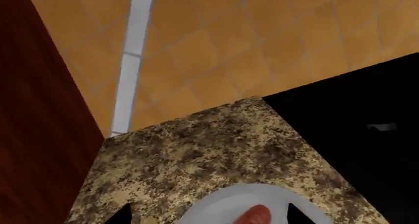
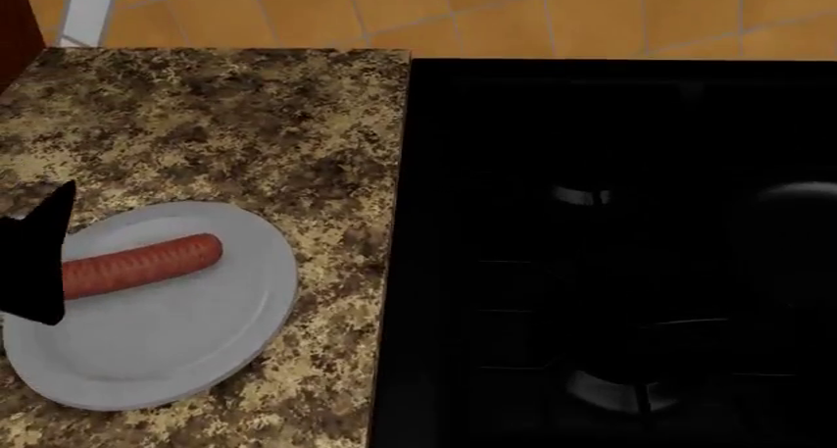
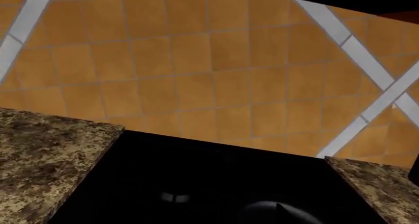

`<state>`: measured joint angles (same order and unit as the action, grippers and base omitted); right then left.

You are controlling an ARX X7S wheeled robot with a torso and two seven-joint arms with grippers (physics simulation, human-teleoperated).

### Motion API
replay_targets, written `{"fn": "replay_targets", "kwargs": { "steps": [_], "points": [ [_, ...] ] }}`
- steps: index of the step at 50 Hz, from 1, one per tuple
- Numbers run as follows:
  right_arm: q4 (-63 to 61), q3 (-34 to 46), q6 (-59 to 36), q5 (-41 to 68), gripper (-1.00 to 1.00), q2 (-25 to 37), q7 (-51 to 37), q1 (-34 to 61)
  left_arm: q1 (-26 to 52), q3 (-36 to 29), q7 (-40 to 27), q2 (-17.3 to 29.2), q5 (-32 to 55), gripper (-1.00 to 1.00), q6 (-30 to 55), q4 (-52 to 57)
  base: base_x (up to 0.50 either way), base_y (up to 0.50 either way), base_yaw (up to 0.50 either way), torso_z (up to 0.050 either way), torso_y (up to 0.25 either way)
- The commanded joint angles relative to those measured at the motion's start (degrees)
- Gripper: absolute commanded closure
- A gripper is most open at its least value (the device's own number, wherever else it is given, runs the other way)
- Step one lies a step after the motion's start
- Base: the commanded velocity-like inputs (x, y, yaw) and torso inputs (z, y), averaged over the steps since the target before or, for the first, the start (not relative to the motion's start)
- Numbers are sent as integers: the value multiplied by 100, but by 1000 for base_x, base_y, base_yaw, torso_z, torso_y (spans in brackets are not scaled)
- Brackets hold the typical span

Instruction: Pick the sausage from the plate and place it in the pan.

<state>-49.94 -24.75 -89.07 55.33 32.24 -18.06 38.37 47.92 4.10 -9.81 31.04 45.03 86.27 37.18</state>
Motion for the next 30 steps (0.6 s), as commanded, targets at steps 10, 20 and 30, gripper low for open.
{"fn": "replay_targets", "kwargs": {
  "steps": [10,20,30],
  "points": [
    [298,-199,94,1501,-100,328,-1083,108,3237,-4096,3000,861,-1083,-100,-1277,-3071,0,0,0,0,0],
    [324,-90,372,1492,-100,458,-1098,-91,4400,-6002,4614,378,-1987,-100,-2163,-4862,0,0,0,0,0],
    [319,-138,473,1617,-100,568,-1161,-223,5253,-7333,5919,-621,-2739,-100,-3108,-7254,0,0,0,0,0]
  ]
}}
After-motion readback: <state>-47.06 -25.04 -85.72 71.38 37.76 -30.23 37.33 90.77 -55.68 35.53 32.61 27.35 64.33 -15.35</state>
